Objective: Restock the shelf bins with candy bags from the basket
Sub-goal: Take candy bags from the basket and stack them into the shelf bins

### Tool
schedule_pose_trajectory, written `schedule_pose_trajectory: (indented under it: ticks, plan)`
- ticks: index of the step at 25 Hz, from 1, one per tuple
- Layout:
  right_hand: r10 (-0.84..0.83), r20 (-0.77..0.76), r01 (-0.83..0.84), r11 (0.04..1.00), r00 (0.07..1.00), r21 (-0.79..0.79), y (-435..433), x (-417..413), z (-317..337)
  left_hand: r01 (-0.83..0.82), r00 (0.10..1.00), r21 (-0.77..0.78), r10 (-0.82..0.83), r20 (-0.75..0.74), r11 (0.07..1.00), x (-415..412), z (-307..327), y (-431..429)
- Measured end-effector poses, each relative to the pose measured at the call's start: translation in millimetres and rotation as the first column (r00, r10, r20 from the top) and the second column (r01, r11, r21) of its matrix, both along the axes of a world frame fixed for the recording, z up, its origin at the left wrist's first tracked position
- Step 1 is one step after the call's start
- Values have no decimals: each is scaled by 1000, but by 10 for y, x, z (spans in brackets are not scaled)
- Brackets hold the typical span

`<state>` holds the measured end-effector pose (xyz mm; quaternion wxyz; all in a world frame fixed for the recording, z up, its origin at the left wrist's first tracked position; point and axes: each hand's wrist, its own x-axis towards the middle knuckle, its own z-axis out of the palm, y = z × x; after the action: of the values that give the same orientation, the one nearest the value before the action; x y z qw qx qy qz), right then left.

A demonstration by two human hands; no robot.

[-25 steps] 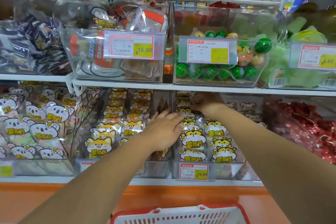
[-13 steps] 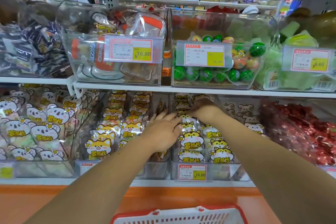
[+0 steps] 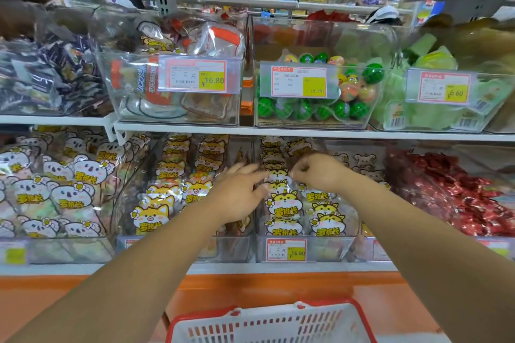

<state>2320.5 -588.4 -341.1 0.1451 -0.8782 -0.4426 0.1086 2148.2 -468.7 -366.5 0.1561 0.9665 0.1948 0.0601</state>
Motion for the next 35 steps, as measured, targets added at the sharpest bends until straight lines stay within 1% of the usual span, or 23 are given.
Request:
schedule_pose_trajectory:
  ticks: [2, 4, 7, 9, 12, 14, 17, 18, 19, 20, 22, 23, 25, 27, 28, 29, 32, 34, 35]
  plan:
    - [-16, 2, 16, 1000, 1000, -15, 23, -31, -53, 23, 999, -9, -22, 41, 1000, -37, -64, -65]
    - [-63, -9, 63, 997, 998, 46, 51, -35, -106, 23, 997, -49, -19, 71, 999, -8, -136, -110]
    - [-134, -34, 137, 979, 990, 149, 31, -54, -202, -49, 985, -72, 60, 163, 996, 62, -183, -119]
    - [-123, -47, 130, 966, 991, 224, -19, -89, -193, -67, 973, -54, 77, 217, 996, 87, -182, -103]
    - [-90, -36, 97, 945, 995, 312, -190, -154, -67, -68, 968, -22, 71, 240, 997, 68, -176, -87]
    - [-76, 11, 71, 960, 997, 271, -325, -194, -48, -76, 965, -26, 80, 250, 997, 45, -166, -92]
    - [-68, 161, 63, 997, 985, 37, -475, -352, -177, -54, 971, -34, 60, 230, 998, -3, -166, -201]
    - [-55, 199, 56, 998, 979, 1, -479, -395, -249, -46, 980, -6, 47, 193, 999, -25, -181, -251]
    - [-40, 209, 38, 999, 977, 15, -480, -426, -302, -45, 987, 33, 40, 159, 998, -42, -191, -292]
    - [-40, 193, 22, 995, 980, 95, -507, -425, -329, -52, 988, 50, 44, 146, 997, -65, -197, -320]
    - [-84, 137, 43, 959, 987, 280, -627, -346, -289, -52, 977, 1, 51, 207, 999, -106, -160, -336]
    - [-114, 155, 66, 955, 981, 289, -710, -277, -254, -27, 967, -28, 33, 251, 999, -123, -128, -350]
    - [-143, 228, 109, 982, 963, 155, -862, -160, -192, 62, 961, -12, -57, 270, 998, -132, -54, -410]
    - [-121, 253, 126, 992, 960, -1, -929, -151, -185, 109, 974, 29, -113, 195, 994, -99, -52, -490]
    - [-119, 240, 134, 990, 964, -45, -927, -161, -195, 101, 981, 36, -105, 165, 994, -68, -75, -509]
    - [-127, 222, 145, 987, 967, -68, -906, -167, -203, 83, 983, 27, -86, 162, 996, -37, -93, -513]
    - [-201, 157, 213, 975, 967, -68, -827, -120, -161, 54, 982, 6, -54, 181, 999, 38, -129, -499]
    - [-221, 156, 233, 970, 963, -67, -775, -72, -176, 81, 987, 29, -84, 136, 996, 50, -175, -504]
    - [-226, 160, 234, 972, 961, -37, -758, -41, -216, 93, 989, 42, -97, 114, 995, 51, -205, -505]
